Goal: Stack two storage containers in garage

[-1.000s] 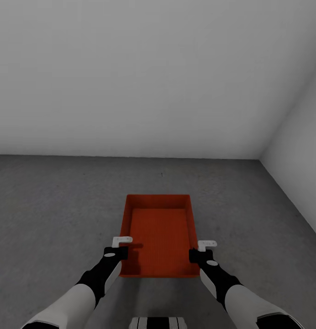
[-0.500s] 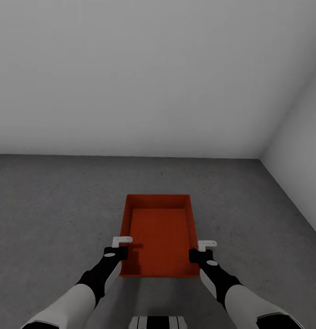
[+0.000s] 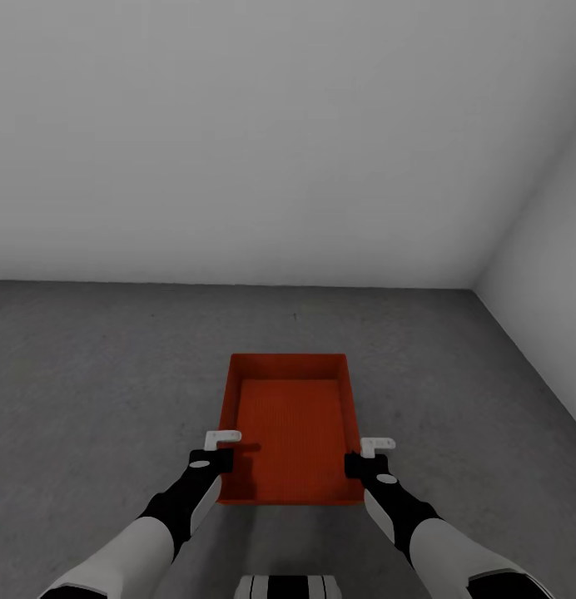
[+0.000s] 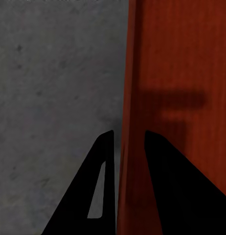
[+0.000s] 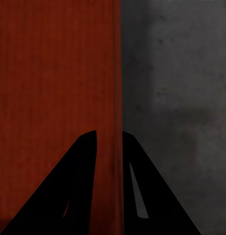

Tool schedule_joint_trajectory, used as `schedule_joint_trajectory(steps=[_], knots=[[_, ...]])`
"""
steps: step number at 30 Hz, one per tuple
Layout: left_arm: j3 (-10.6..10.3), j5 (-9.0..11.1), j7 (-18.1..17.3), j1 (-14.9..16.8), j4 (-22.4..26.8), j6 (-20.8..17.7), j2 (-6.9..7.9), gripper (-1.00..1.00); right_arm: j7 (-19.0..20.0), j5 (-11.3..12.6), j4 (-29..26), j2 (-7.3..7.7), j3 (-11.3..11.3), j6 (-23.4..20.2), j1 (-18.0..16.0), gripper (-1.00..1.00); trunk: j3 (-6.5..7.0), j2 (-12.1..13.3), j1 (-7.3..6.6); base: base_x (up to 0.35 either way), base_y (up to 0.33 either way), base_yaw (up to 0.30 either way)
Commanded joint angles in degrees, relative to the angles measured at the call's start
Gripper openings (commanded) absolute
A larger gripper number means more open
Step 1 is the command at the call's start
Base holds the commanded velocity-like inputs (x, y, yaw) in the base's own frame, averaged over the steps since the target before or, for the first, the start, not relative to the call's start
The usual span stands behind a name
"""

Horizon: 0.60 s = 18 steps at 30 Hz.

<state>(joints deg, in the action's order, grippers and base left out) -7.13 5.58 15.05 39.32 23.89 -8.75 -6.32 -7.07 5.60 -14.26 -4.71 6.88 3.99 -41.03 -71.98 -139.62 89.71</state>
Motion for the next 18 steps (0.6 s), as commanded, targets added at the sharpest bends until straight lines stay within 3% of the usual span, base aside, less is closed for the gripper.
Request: schedule_joint_trajectory(steps=[1, 15, 16, 17, 18], knots=[[3.2, -0.7, 0.8, 0.1, 0.4, -0.3, 0.53, -1.0, -0.1, 1.0, 0.2, 0.32, -1.0, 0.3, 0.0, -1.0, -0.04, 0.0, -0.01, 0.0, 0.0, 0.0], [3.2, -0.7, 0.8, 0.1, 0.5, -0.3, 0.52, -1.0, 0.0, 1.0, 0.3, 0.41, -1.0, 0.1, 0.0, -1.0, -0.04, 0.0, -0.01, 0.0, 0.0, 0.0], [3.2, -0.7, 0.8, 0.1, 0.4, -0.3, 0.52, -1.0, 0.0, 1.0, 0.3, 0.41, -1.0, 0.1, 0.0, 1.0, -0.04, 0.0, -0.01, 0.0, 0.0, 0.0], [3.2, -0.7, 0.8, 0.1, 0.3, -0.4, 0.52, 1.0, 0.0, 1.0, 0.3, 0.43, -1.0, 0.0, 0.0, 1.0, -0.04, 0.0, -0.01, 0.0, 0.0, 0.0], [3.2, -0.7, 0.8, 0.1, 0.2, -0.5, 0.53, 1.0, 0.0, 1.0, 0.3, 0.45, -1.0, 0.0, 0.0, 1.0, -0.04, 0.0, -0.01, 0.0, 0.0, 0.0]])
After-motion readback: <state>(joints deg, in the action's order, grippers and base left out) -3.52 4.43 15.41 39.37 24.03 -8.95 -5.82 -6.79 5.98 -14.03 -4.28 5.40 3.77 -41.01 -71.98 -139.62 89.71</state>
